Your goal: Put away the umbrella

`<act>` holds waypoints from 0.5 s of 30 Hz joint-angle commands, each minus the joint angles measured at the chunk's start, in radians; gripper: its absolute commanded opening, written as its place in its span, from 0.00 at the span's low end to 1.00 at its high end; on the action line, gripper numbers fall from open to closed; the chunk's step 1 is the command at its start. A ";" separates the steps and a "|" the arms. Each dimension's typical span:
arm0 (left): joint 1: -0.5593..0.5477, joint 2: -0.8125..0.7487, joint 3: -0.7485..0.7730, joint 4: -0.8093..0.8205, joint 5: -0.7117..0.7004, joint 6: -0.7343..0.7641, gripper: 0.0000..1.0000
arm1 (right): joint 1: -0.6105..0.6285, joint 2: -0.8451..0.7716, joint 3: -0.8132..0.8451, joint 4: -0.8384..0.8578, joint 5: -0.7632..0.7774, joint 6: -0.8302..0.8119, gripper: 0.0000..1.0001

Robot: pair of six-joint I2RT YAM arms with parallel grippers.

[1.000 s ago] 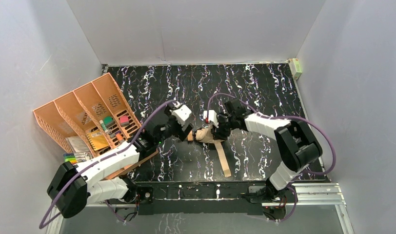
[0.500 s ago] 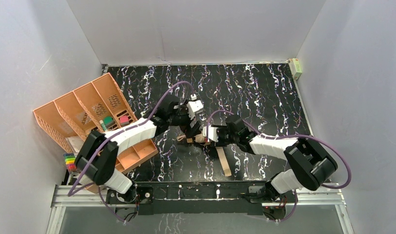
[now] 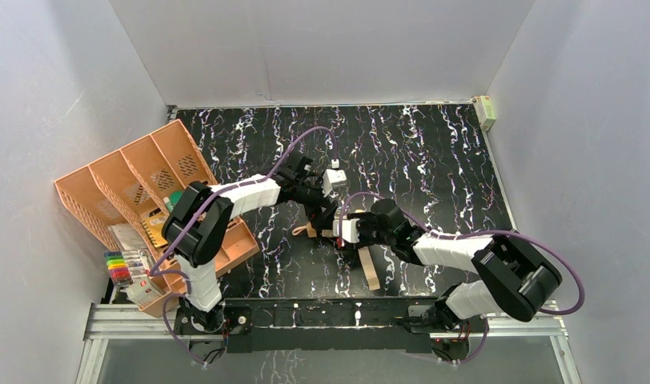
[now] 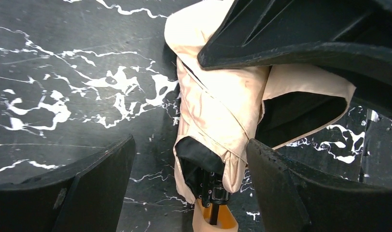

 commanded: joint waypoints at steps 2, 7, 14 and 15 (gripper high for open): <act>0.004 0.038 0.056 -0.067 0.087 0.022 0.84 | 0.028 -0.017 -0.065 -0.018 0.057 -0.027 0.11; 0.004 0.083 0.093 -0.087 0.122 0.000 0.84 | 0.046 -0.013 -0.087 0.038 0.092 -0.033 0.11; 0.004 0.144 0.114 -0.134 0.219 0.010 0.80 | 0.070 -0.007 -0.141 0.176 0.165 -0.030 0.10; 0.004 0.149 0.112 -0.134 0.230 0.010 0.79 | 0.072 -0.004 -0.146 0.194 0.175 -0.029 0.10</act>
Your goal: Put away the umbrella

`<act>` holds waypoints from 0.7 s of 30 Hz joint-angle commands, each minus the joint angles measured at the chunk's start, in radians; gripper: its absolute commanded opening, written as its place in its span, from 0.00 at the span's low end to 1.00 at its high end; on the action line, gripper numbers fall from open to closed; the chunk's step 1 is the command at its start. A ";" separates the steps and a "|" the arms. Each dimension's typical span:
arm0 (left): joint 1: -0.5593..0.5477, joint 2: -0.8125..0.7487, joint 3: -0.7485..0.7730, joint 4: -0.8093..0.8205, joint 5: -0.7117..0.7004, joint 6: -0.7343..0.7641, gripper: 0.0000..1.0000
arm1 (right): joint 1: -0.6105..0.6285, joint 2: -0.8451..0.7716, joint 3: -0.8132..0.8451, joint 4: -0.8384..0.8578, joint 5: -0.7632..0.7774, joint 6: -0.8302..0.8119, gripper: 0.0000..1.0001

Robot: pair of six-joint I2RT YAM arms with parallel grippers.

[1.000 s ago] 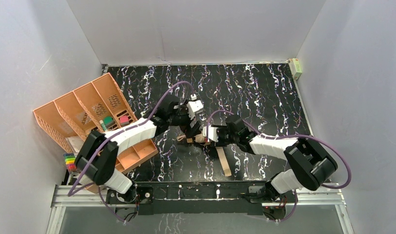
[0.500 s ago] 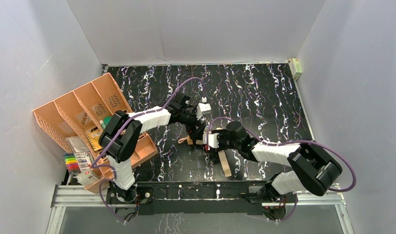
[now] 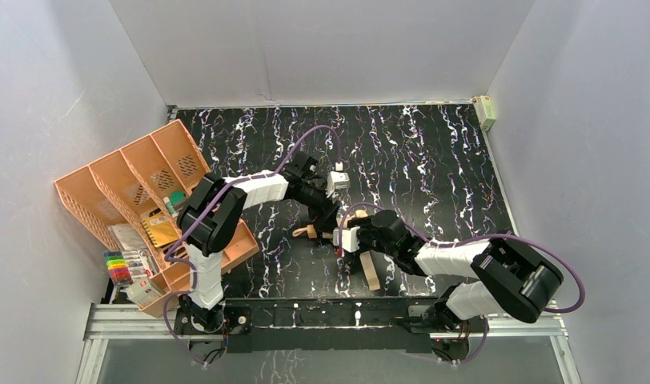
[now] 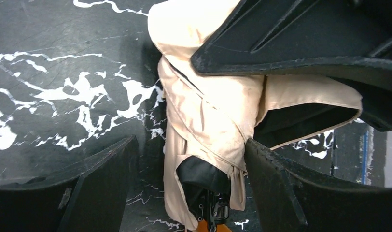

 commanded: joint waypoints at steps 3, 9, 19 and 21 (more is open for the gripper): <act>0.001 0.028 0.020 -0.041 0.099 0.011 0.79 | 0.017 0.014 -0.053 0.063 0.105 0.003 0.09; -0.007 0.058 0.019 -0.049 0.090 0.008 0.76 | 0.019 0.011 -0.069 0.118 0.120 0.002 0.08; -0.033 0.110 0.029 -0.073 0.027 0.016 0.63 | 0.023 0.004 -0.073 0.123 0.080 0.013 0.08; -0.037 0.118 0.032 -0.079 0.010 0.016 0.55 | 0.024 -0.002 -0.074 0.121 0.080 0.021 0.08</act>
